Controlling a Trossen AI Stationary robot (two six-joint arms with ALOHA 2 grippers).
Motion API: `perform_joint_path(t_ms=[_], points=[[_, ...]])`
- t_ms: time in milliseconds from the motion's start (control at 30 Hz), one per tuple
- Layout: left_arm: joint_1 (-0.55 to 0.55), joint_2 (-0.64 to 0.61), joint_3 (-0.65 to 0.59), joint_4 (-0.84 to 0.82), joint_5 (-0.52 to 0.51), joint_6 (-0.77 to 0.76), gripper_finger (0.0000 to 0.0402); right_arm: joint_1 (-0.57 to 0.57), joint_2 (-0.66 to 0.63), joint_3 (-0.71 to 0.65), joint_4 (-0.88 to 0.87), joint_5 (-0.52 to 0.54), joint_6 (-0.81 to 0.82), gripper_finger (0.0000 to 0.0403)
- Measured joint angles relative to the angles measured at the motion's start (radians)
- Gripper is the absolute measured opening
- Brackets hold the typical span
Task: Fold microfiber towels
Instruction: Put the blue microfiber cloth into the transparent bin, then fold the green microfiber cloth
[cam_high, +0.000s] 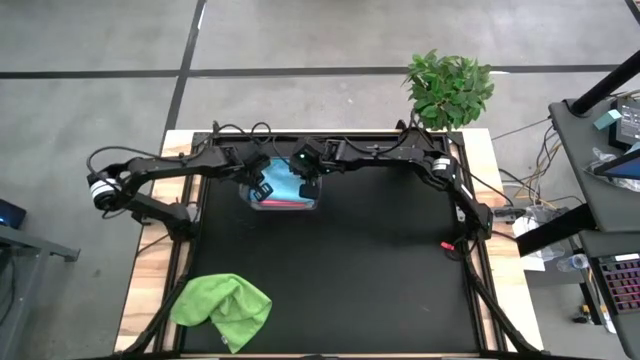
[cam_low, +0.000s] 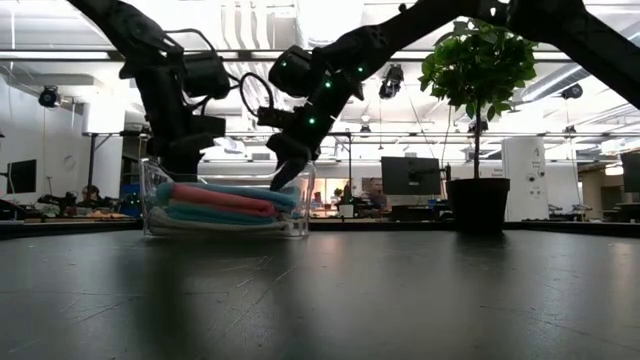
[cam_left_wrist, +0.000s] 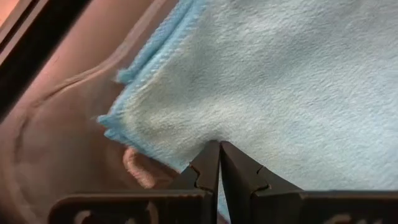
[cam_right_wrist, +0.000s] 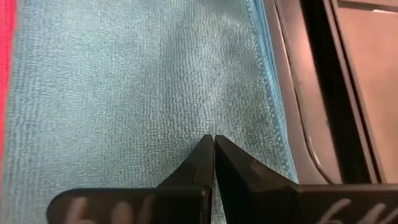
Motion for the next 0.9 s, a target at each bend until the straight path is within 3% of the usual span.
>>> perform_joint_path(t_ms=[400,600,900], points=[[0.0,-0.006,0.012,-0.001,0.0,-0.001,0.0001,0.0,-0.001,0.0,-0.014,0.004,-0.028,0.0008],[-0.009,-0.052,0.049,-0.027,-0.002,-0.002,0.0001,0.003,-0.062,-0.002,-0.018,0.004,-0.02,0.0008],[-0.197,-0.195,0.087,0.0,-0.006,-0.083,0.0001,0.078,-0.241,-0.11,-0.037,0.002,-0.005,0.0008]])
